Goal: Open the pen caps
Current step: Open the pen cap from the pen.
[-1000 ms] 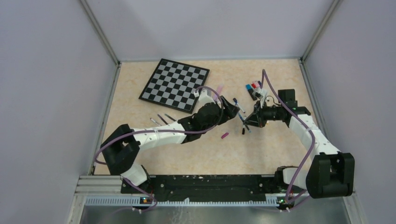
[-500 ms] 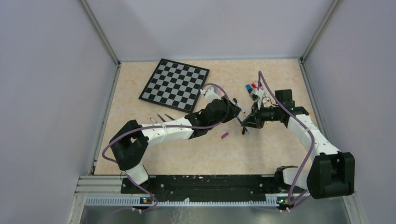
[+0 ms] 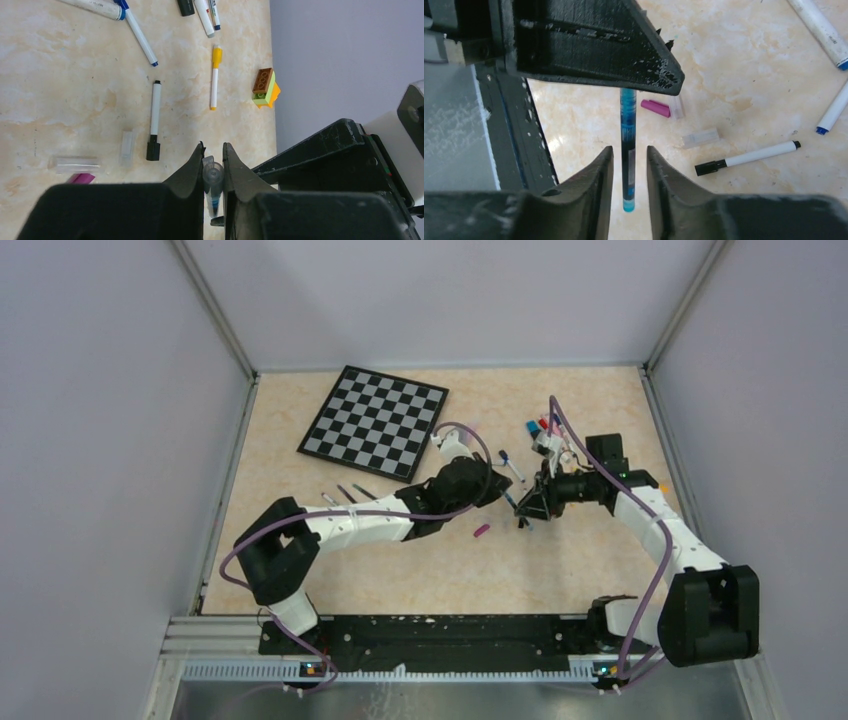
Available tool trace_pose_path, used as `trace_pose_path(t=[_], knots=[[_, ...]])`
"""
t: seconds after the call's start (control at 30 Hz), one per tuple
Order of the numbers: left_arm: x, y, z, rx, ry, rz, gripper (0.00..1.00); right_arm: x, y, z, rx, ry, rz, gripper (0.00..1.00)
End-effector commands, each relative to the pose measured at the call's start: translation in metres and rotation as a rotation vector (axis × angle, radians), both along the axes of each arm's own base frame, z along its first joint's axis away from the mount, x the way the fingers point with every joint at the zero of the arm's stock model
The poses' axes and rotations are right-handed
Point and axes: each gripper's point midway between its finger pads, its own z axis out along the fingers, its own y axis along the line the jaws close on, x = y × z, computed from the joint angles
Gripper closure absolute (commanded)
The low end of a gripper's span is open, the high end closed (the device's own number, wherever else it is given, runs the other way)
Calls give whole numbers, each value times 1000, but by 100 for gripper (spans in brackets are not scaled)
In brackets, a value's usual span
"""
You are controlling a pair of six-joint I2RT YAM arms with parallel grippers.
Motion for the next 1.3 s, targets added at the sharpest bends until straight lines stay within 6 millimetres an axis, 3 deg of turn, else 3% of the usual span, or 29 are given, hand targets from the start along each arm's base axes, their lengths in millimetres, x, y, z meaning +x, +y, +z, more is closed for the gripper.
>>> trace_pose_path(t=[0.0, 0.1, 0.43, 0.47, 0.53, 0.57, 0.6, 0.67, 0.87, 0.93, 1.07, 1.27], knots=[[-3, -5, 27, -94, -98, -53, 100, -5, 7, 8, 37, -39, 36, 57], [-9, -8, 32, -129, -143, -96, 100, -6, 9, 9, 55, -29, 35, 49], [-12, -12, 43, -179, -192, -126, 100, -10, 16, 4, 69, 19, 51, 50], [-12, -12, 44, -181, -194, -127, 100, -10, 16, 3, 68, 25, 54, 55], [-12, -11, 45, -182, -200, -124, 100, -11, 18, 2, 68, 36, 61, 88], [-10, -9, 47, -187, -208, -120, 100, -12, 19, 1, 65, 41, 65, 100], [-6, -4, 51, -196, -222, -110, 100, -12, 19, 0, 58, 45, 71, 100], [9, 17, 64, -237, -260, -56, 100, -15, 19, -1, 51, 53, 83, 100], [78, 116, 115, -348, -328, 219, 100, -23, 22, -8, 34, 86, 118, 100], [88, 134, 130, -326, -357, 280, 100, -26, 23, -13, 17, 100, 133, 100], [90, 151, 149, -312, -402, 313, 100, -26, 24, -15, 7, 96, 137, 100], [51, 169, 151, -250, -497, 211, 100, -20, 25, -10, 17, -1, 118, 100]])
